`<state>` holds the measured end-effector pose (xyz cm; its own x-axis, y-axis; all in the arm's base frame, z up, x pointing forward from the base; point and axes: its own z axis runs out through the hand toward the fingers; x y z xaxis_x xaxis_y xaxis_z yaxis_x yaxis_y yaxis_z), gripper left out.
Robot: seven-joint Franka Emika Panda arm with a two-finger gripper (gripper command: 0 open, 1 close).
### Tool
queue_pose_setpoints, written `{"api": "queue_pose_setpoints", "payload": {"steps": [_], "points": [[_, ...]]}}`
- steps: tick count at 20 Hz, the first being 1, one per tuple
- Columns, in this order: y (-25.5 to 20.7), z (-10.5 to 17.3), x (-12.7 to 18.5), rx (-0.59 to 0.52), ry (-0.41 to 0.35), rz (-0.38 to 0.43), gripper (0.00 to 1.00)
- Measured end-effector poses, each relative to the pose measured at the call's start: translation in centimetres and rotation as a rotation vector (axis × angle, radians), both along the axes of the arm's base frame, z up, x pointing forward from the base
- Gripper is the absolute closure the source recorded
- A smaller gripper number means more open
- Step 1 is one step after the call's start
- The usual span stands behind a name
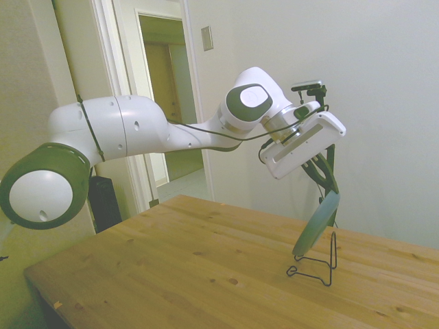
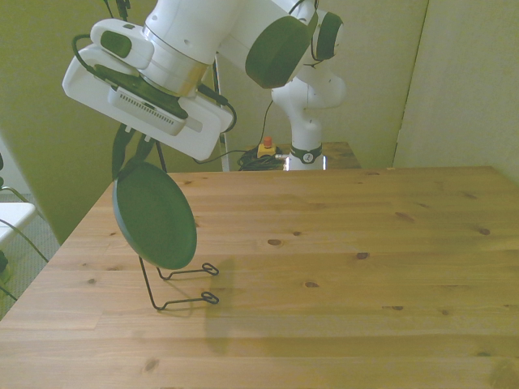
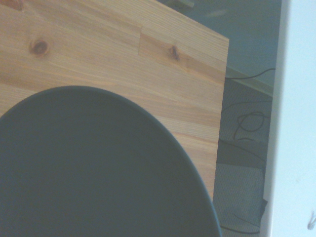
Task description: Load the plate
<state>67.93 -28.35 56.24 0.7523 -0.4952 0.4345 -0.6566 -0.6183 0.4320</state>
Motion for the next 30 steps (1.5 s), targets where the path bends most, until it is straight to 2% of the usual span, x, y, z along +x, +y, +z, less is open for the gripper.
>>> {"api": "queue_pose_setpoints", "payload": {"steps": [14,15,30], "points": [[1.1,-3.7,0.7,-0.044,0.001,-0.022,1.00],[1.1,-3.8,0.7,-0.044,0.000,-0.023,0.00],[1.0,-3.7,0.5,-0.043,-0.007,-0.030,0.00]]}}
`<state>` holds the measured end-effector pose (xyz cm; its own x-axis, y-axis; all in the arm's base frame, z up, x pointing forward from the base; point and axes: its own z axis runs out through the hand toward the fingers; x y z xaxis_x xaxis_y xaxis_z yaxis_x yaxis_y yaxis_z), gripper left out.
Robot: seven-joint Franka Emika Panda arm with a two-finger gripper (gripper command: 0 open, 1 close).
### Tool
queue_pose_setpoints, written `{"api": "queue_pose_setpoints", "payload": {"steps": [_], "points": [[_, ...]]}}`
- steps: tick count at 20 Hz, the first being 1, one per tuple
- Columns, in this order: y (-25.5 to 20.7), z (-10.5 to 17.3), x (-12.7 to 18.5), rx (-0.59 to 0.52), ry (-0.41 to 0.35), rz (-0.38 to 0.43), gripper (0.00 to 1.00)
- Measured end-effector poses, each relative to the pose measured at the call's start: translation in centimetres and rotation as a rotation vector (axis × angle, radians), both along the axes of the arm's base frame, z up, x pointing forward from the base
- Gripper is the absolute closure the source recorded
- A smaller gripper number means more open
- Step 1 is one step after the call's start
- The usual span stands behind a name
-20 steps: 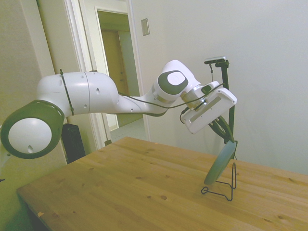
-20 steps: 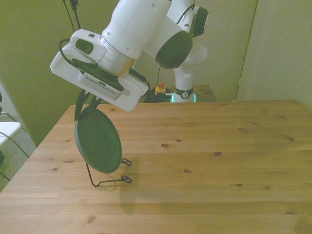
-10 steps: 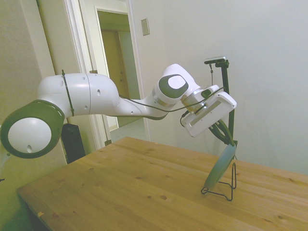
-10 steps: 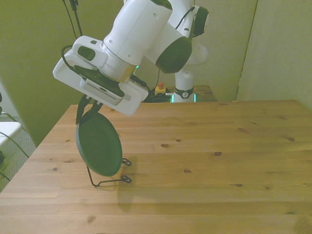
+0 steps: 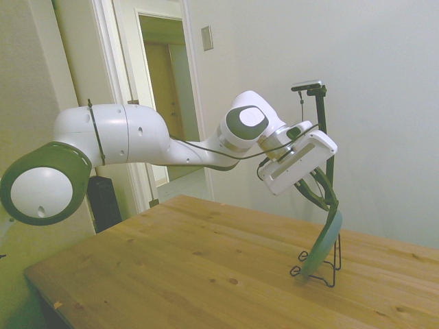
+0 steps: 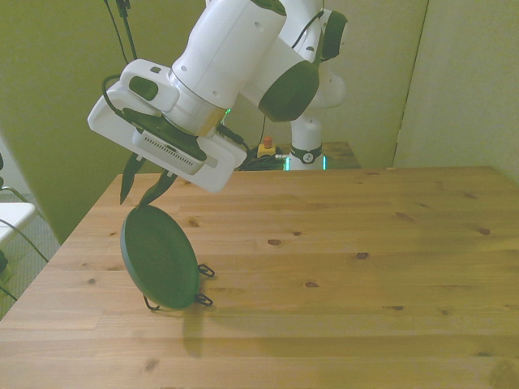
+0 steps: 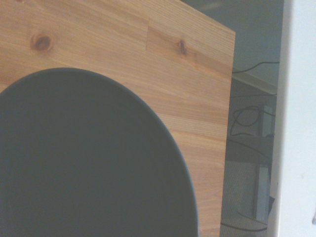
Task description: Load the plate
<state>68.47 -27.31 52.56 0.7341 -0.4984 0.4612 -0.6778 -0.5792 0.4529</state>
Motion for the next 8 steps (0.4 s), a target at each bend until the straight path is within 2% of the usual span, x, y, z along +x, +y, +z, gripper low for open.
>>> {"api": "queue_pose_setpoints", "payload": {"steps": [4,8], "points": [[0.7,1.1,-0.2,0.014,-0.020,0.009,0.00],[3.7,4.2,-1.2,0.142,-0.080,0.015,0.00]]}}
